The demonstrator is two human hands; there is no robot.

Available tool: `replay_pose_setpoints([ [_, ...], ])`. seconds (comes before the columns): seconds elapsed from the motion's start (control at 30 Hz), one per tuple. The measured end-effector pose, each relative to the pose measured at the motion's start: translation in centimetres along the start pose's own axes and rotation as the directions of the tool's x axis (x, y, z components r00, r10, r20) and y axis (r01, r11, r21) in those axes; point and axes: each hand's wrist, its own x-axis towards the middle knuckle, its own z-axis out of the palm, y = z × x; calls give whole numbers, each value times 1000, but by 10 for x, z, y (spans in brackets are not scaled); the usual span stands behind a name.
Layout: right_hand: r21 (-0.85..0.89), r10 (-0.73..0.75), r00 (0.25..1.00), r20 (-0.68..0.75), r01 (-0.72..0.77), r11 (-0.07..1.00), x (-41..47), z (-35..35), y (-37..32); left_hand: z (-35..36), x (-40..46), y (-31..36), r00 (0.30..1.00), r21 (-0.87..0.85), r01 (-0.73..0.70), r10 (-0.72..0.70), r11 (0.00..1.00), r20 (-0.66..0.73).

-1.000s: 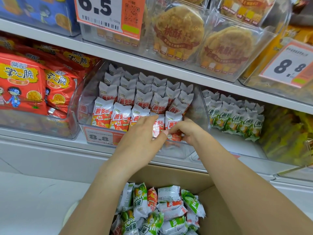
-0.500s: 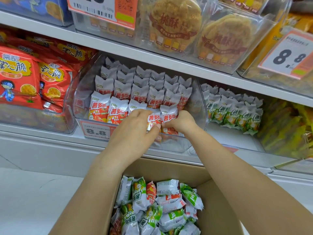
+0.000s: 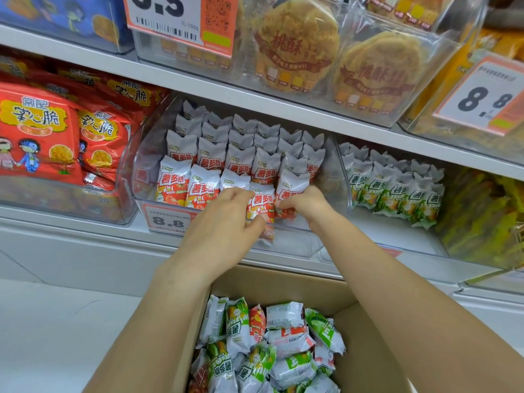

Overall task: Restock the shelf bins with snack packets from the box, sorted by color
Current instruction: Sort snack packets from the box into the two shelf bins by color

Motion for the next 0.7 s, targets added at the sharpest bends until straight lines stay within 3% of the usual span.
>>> replay_pose_setpoints([
  [0.07,2,-14,997,-73,14,1000,-4,-2,-2,0,1,0,1000,8,-8,8,1000,-3],
  [0.17,-141,-95,981,-167,71,988,-21,-8,-8,2,2,0,1000,23,-20,20,1000,-2],
  [0.3,-165,-420,897,-138,397,903,-83,-19,-6,4,1,2,998,-34,-47,46,998,-37],
  [0.4,-83,-511,846,-155,504,860,-137,-38,24,4,-6,8,988,-99,-76,62,992,-140],
  [0.5,-50,-413,904,-116,410,911,-173,-56,81,18,-23,18,974,-174,-108,70,979,-214],
  [0.57,-106,-277,958,-69,269,957,-186,-64,127,39,-38,23,982,-195,-100,65,976,-178],
  [0.63,-259,-86,996,13,87,962,-192,-69,181,70,-50,24,998,-129,-58,58,990,-9],
  [0.7,-467,150,984,94,-90,880,-196,-66,233,108,-58,19,949,89,-28,-2,996,315],
])
